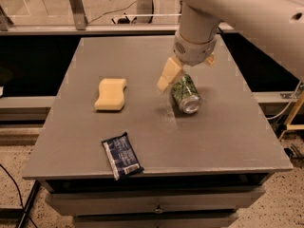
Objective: Place green can upright
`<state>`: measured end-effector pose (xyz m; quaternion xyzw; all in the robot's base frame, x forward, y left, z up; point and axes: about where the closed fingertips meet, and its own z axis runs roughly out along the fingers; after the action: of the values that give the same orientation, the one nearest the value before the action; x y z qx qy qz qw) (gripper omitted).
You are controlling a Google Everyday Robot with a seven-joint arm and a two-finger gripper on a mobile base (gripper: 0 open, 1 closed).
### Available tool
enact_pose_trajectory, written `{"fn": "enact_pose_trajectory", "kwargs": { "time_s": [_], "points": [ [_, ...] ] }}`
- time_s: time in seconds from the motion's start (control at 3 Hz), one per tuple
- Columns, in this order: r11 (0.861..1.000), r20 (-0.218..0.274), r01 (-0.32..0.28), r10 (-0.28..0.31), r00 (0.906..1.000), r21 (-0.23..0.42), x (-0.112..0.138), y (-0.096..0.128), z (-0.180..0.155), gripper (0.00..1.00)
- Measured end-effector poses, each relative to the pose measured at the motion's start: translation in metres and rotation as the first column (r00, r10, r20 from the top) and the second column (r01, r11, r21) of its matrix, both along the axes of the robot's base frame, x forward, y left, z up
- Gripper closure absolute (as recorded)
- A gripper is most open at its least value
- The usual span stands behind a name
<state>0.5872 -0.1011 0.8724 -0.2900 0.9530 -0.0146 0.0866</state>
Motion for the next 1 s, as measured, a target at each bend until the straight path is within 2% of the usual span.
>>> {"fn": "enact_pose_trajectory", "kwargs": {
  "time_s": [0.33, 0.67, 1.0],
  "points": [
    [0.990, 0.002, 0.139, -0.139, 0.9902, 0.019, 0.010, 0.004, -0.018, 0.00],
    [0.978, -0.013, 0.207, -0.207, 0.9783, 0.023, 0.023, 0.013, -0.038, 0.00],
    [0.977, -0.057, 0.214, -0.213, 0.9755, 0.016, 0.032, 0.021, -0.056, 0.13]
  ]
}}
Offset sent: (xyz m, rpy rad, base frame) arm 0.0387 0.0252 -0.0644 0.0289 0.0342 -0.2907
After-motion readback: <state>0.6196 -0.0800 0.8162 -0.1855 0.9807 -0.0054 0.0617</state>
